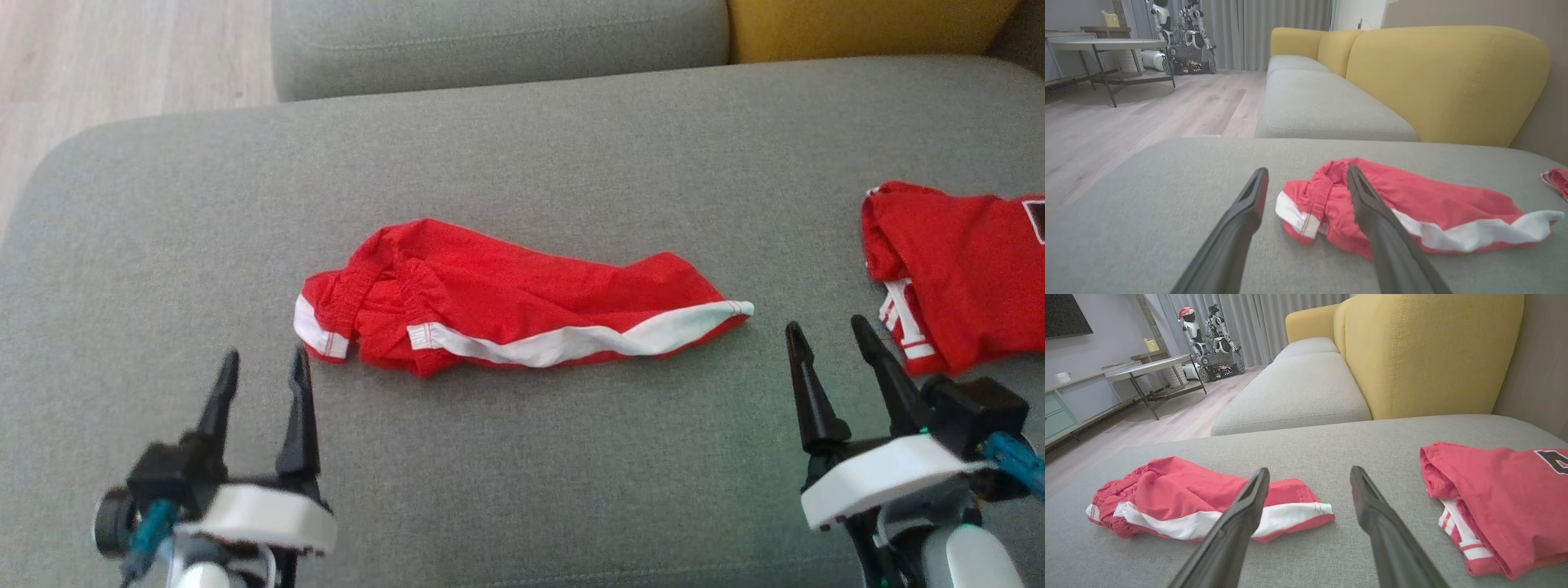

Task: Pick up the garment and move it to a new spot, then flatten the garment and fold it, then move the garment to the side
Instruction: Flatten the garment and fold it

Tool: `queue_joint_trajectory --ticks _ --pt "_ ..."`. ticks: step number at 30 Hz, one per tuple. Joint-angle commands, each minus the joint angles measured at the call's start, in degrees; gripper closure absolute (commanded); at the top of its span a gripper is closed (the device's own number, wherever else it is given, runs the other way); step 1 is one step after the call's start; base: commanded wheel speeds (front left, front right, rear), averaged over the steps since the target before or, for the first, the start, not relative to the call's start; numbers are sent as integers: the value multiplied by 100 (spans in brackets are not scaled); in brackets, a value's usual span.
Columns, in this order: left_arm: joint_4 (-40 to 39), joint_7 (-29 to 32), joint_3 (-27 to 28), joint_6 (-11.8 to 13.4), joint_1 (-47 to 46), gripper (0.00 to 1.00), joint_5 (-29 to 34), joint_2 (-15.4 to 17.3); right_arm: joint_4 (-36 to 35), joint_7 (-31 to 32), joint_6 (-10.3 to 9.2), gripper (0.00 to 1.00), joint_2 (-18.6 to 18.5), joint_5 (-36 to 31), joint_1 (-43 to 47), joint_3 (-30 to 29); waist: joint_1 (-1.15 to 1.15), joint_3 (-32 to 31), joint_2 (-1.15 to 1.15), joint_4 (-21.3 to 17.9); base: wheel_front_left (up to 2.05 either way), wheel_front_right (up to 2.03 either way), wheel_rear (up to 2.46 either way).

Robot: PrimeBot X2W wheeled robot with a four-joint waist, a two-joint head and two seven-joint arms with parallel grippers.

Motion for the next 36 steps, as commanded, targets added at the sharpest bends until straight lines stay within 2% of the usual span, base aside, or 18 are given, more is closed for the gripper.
queue_joint_trajectory --ticks 1,21,26,28,33,35,36 --pt "-256 -17 156 29 -88 0 72 58 -246 12 -5 0 -37 -50 -99 146 0 -51 0 38 0 0 0" --pt "-485 377 -93 127 87 0 93 77 -381 38 -5 0 -80 -147 -67 268 0 -52 0 121 0 0 0" --pt "-347 463 -291 -76 -206 0 15 31 -401 59 -5 0 -81 -118 -98 274 0 66 0 135 0 0 0" --pt "-193 587 -452 -231 -437 0 -53 -21 -400 64 -5 0 -80 -104 -128 290 0 122 0 123 0 0 0" --pt "652 1043 -761 -629 -1124 0 -433 -180 -355 78 -5 0 -84 -37 -235 380 0 310 0 -39 0 0 0" --pt "808 1096 -782 -659 -1223 0 -493 -199 -348 80 -5 0 -85 -26 -248 384 0 344 0 -74 0 0 0" --pt "1126 1192 -800 -719 -1410 0 -646 -235 -335 74 -5 0 -88 -17 -269 377 0 407 0 -133 0 0 0"
